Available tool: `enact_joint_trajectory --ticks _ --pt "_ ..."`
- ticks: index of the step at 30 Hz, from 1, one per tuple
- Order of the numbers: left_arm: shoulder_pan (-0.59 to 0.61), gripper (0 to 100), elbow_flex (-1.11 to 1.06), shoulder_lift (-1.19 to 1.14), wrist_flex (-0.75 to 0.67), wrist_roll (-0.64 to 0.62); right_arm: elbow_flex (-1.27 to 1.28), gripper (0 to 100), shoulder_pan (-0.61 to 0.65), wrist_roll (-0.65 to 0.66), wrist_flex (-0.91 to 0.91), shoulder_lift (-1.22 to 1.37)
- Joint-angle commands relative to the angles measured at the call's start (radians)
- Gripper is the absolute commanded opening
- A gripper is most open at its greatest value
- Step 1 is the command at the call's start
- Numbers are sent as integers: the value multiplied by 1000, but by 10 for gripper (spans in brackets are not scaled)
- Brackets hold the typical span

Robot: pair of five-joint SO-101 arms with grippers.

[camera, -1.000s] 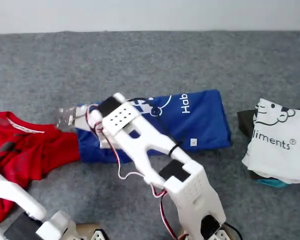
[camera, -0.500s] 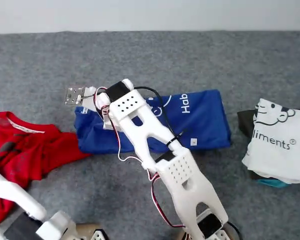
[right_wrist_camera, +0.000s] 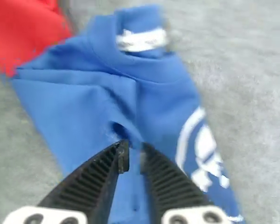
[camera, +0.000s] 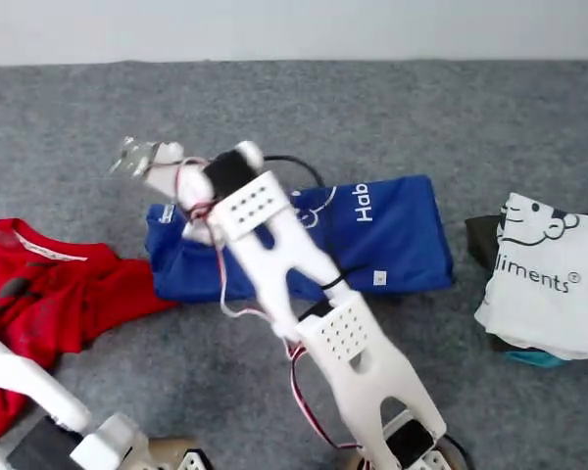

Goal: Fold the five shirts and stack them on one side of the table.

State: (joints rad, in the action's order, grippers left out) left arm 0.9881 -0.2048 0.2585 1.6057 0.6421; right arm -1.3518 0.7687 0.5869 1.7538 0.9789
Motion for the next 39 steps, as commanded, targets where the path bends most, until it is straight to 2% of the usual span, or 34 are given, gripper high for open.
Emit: enact_joint_trajectory --ticks 1,4,10,13,22,27,30,33,39 --pt "-3 19 5 34 -6 8 95 8 65 -15 39 -99" --pt "-3 19 5 34 -6 8 169 10 65 -12 -28 -85" --pt "-3 19 7 40 9 9 181 10 -35 -11 -312 39" --pt "-3 19 5 38 18 9 167 13 -44 -11 -357 70" --pt "-20 19 5 32 15 9 107 11 -24 -12 -199 93" --pt "-20 19 5 40 18 9 -63 16 -73 -18 12 39" --pt "-18 19 4 38 18 9 -87 16 -151 -28 47 13" --pt "-21 19 4 35 18 9 -69 32 -259 -97 45 -38" --pt "-35 19 5 40 20 35 164 204 -453 -175 44 -205"
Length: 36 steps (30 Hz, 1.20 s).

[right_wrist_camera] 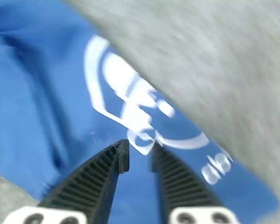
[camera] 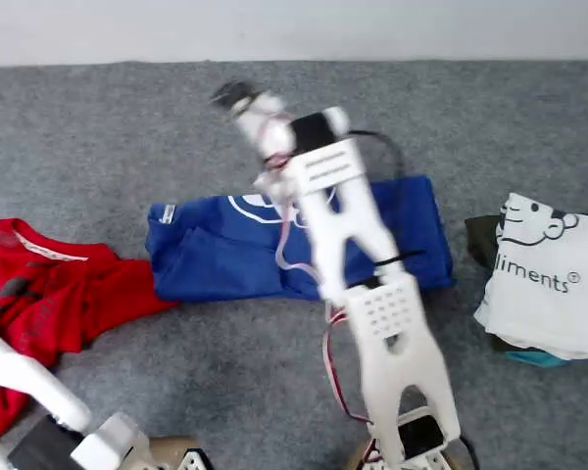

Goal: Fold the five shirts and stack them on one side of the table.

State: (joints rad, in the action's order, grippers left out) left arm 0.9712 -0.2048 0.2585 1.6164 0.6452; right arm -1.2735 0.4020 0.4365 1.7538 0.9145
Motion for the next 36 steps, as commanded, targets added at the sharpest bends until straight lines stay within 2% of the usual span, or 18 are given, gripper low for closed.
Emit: enact_joint_trajectory --ticks 1,6,13,20,28,30,33,36 --pt "-23 19 5 40 15 43 133 210 -116 -25 44 -166" --pt "-80 19 10 40 29 55 285 210 -277 -29 41 -226" --pt "-189 19 10 34 26 54 298 213 -438 -127 -12 -114" --pt "-273 19 10 32 23 51 298 213 -466 -157 -76 28" --pt "-278 19 10 32 23 51 298 208 -458 -226 -130 148" --pt "-278 19 10 32 23 51 295 171 -456 -222 -124 156" --pt "-278 19 8 32 23 51 258 9 -455 -173 -104 150" --pt "-278 19 7 32 21 51 183 13 -440 -115 -39 134"
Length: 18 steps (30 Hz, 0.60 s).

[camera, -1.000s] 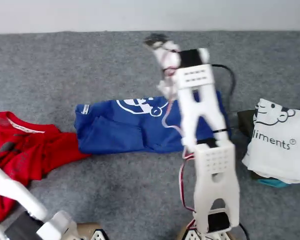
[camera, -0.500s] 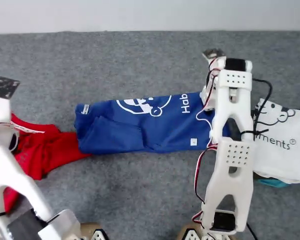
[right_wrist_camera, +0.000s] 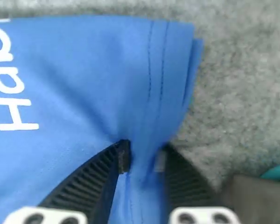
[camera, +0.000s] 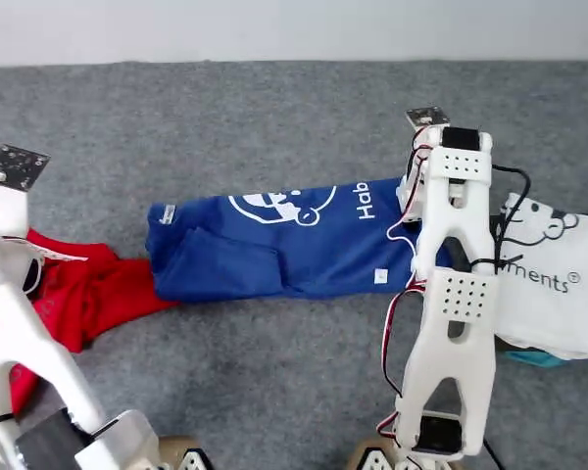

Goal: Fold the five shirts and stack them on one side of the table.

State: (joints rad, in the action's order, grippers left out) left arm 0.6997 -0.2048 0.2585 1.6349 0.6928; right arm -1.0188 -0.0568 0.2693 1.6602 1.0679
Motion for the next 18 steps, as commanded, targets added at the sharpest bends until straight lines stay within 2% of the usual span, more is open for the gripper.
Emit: enact_joint_trajectory --ticks 1,5,11,18 --pt "-6 19 7 32 3 3 -101 6 33 80 76 -22" --pt "-6 19 7 32 3 3 -224 9 74 123 139 -47" --pt "-6 19 10 34 5 3 -186 10 139 127 139 -206" --pt "-6 19 10 41 9 3 -63 10 371 149 136 -438"
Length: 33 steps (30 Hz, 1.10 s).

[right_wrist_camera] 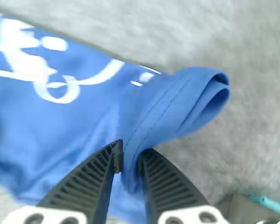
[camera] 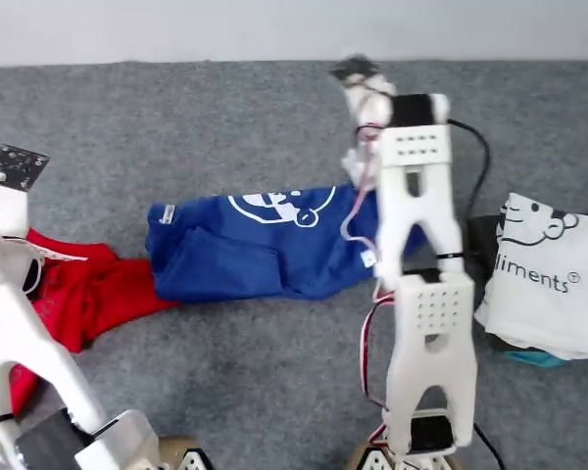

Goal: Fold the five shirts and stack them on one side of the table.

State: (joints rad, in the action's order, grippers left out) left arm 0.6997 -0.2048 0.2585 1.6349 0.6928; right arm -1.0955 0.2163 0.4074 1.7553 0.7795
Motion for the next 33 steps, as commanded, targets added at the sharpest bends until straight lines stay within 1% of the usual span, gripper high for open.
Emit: enact_joint_trajectory --ticks 1,6,10,15,22,24,28,29,31,33 --pt "-6 19 10 41 9 3 23 10 133 11 41 -176" --pt "-6 19 10 41 5 3 25 10 306 11 38 -228" --pt "-6 19 8 37 3 3 25 10 421 11 1 -193" --pt "-5 19 5 41 3 3 25 10 496 11 -101 -101" --pt "-3 19 5 41 -9 3 25 13 572 11 -159 -8" --pt "-3 19 5 41 -11 3 25 50 584 11 -188 2" --pt "-5 19 5 40 -11 3 25 220 607 6 -271 2" --pt "-5 19 5 38 -11 3 25 233 616 6 -295 -2" --pt "-5 19 5 37 -11 3 14 227 625 9 -317 -4" --pt "-5 19 5 35 -11 3 -29 212 619 9 -289 1"
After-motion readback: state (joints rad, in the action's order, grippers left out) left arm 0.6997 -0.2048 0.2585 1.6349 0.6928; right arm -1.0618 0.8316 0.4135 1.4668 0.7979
